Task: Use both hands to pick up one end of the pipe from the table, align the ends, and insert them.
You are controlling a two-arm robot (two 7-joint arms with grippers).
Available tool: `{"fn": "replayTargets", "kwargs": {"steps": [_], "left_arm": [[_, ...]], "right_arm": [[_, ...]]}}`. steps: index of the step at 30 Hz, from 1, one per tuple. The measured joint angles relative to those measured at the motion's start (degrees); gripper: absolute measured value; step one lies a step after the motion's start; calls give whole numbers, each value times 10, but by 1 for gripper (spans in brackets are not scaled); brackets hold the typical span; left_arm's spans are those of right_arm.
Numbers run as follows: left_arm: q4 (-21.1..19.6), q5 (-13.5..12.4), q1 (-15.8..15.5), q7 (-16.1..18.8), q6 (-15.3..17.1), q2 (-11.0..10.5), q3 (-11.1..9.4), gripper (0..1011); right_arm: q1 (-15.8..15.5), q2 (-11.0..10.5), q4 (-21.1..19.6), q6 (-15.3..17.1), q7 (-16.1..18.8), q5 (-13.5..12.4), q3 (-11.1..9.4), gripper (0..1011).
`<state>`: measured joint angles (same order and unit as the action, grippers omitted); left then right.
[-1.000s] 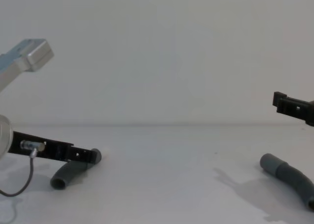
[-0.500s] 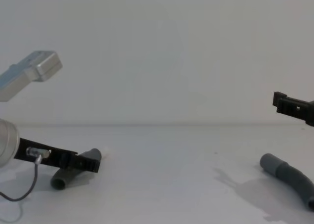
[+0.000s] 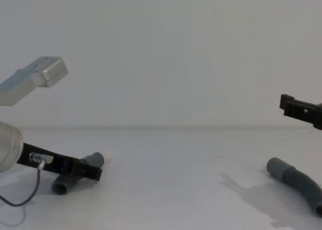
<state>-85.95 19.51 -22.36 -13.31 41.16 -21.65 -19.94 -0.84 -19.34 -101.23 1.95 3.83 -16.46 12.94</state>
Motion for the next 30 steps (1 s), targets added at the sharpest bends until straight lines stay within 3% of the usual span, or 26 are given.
{"fn": "replayTargets", "kwargs": {"steps": [5,8,25,30], "left_arm": [[3,-2,-3,-1,2,1,-1,972],[5,-3,-4,-1,3,1,-2,905],[8,-4,-7,-2,5,2,-3,365],[8,-5,-8,-2,5,2,-3,314]], "right_arm": [[0,0,0,0,0,0,0,1000],[0,0,0,0,0,0,0,1002],[0,0,0,0,0,0,0,1000],[0,0,0,0,0,0,0,1000]]}}
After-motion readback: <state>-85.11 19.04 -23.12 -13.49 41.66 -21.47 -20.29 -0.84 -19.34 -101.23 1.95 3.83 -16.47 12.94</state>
